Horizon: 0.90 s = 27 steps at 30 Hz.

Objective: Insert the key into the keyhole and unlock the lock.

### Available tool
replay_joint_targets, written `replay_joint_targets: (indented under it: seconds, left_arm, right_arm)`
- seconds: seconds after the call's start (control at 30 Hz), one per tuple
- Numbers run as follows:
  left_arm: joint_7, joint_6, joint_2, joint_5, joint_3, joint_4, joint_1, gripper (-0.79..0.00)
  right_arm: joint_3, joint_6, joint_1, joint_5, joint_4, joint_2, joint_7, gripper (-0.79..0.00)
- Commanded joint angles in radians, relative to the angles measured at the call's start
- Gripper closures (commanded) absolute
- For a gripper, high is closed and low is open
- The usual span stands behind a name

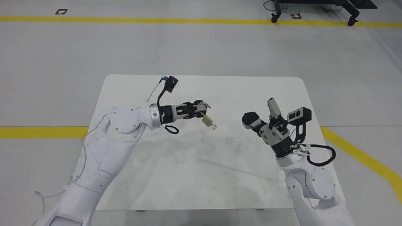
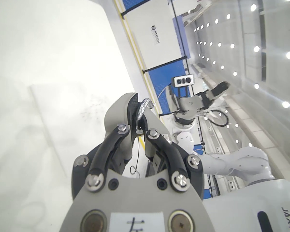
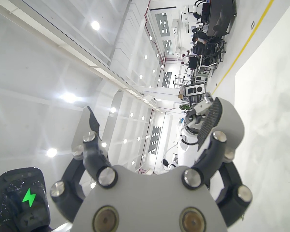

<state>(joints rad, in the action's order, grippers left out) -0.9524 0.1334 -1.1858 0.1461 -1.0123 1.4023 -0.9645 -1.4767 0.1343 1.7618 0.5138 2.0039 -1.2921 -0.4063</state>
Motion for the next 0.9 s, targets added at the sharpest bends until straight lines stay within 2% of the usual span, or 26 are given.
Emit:
replay_joint_targets:
  seconds: [0.0,0.07,0.13,0.23,0.43,0.67,0.7,0.73,0.77,0.87]
  left_arm:
    - [-0.013,-0.068,-0.010,-0.099,0.075,0.006,0.027,0.000]
    - [-0.023,-0.171,-0.022,-0.241,0.162,-0.001,0.067,0.000]
    - [-0.039,-0.274,-0.039,-0.313,0.236,-0.014,0.102,0.000]
    - [-0.056,-0.338,-0.067,-0.351,0.311,-0.056,0.157,0.000]
    - [-0.036,-0.347,-0.106,-0.349,0.375,-0.120,0.211,0.000]
    - [-0.015,-0.376,-0.125,-0.400,0.408,-0.156,0.232,0.000]
    - [-0.015,-0.378,-0.126,-0.400,0.408,-0.157,0.231,-0.037]
    - [-0.013,-0.378,-0.127,-0.400,0.407,-0.157,0.230,-0.123]
    - [-0.012,-0.379,-0.128,-0.402,0.406,-0.156,0.229,-0.317]
    - [-0.010,-0.383,-0.129,-0.406,0.401,-0.155,0.223,-0.625]
  right_arm:
    - [0.000,-0.002,0.000,0.000,0.000,0.000,-0.001,-0.785]
    - [0.000,-0.002,0.000,0.000,0.000,0.000,-0.001,-0.785]
    - [0.000,-0.002,0.000,0.000,0.000,0.000,-0.001,-0.785]
    - [0.000,-0.002,0.000,0.000,0.000,0.000,-0.001,-0.785]
    - [0.000,-0.002,0.000,0.000,0.000,0.000,-0.001,-0.785]
    - [0.000,-0.002,0.000,0.000,0.000,0.000,-0.001,-0.785]
    - [0.000,-0.002,0.000,0.000,0.000,0.000,-0.001,-0.785]
    - [0.000,-0.002,0.000,0.000,0.000,0.000,-0.001,-0.785]
    - [0.000,-0.002,0.000,0.000,0.000,0.000,-0.001,-0.785]
    - [0.000,-0.002,0.000,0.000,0.000,0.000,-0.001,-0.785]
